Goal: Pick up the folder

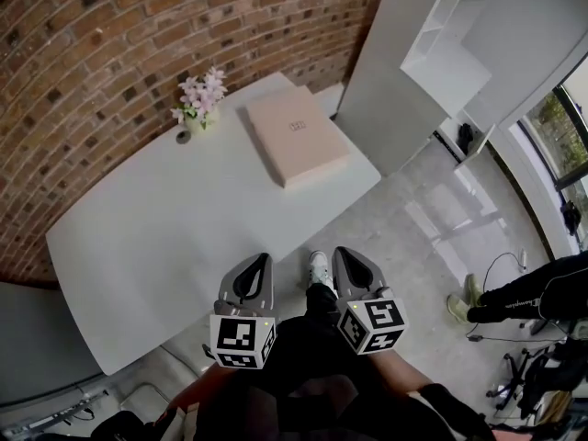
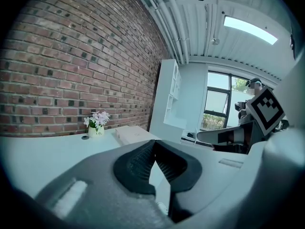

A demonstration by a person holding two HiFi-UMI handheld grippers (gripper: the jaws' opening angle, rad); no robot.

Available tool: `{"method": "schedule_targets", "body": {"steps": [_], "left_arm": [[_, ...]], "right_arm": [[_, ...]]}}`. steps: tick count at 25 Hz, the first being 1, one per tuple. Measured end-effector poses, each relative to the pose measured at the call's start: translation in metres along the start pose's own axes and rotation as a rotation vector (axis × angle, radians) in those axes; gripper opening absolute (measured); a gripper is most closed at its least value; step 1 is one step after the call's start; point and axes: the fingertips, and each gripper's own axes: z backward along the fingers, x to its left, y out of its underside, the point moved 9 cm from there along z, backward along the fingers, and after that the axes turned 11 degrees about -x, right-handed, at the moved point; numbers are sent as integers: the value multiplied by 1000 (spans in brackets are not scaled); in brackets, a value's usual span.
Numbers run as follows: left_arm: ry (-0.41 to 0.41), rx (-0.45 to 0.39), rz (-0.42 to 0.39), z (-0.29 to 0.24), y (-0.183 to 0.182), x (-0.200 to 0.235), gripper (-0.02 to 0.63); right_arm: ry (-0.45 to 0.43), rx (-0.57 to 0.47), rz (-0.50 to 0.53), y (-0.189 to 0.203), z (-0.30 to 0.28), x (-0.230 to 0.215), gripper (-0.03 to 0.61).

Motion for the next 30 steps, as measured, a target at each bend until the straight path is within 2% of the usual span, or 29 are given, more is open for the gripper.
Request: {"method": "schedule_targets", "body": {"steps": [7, 16, 18, 26, 28, 30], "left_arm": [[-56, -9, -19, -49, -8, 14, 3], [-96, 63, 27, -140, -4, 22, 5], [-113, 85, 46, -157, -1, 23, 49], [-184, 172, 117, -227, 19, 31, 128], [-206, 194, 140, -241, 27, 33, 156], [-230, 216, 164, -253, 35, 37, 176]], "right_arm": [[-57, 11, 4, -10, -60, -30, 3], [-91, 93, 0, -20, -139, -94, 3], [-99, 124, -5, -20, -155, -109, 3], [-167, 234, 5, -16, -219, -161, 5], [-191, 270, 7, -12, -234, -172, 75], [-206, 305, 12, -6, -247, -184, 100]]}}
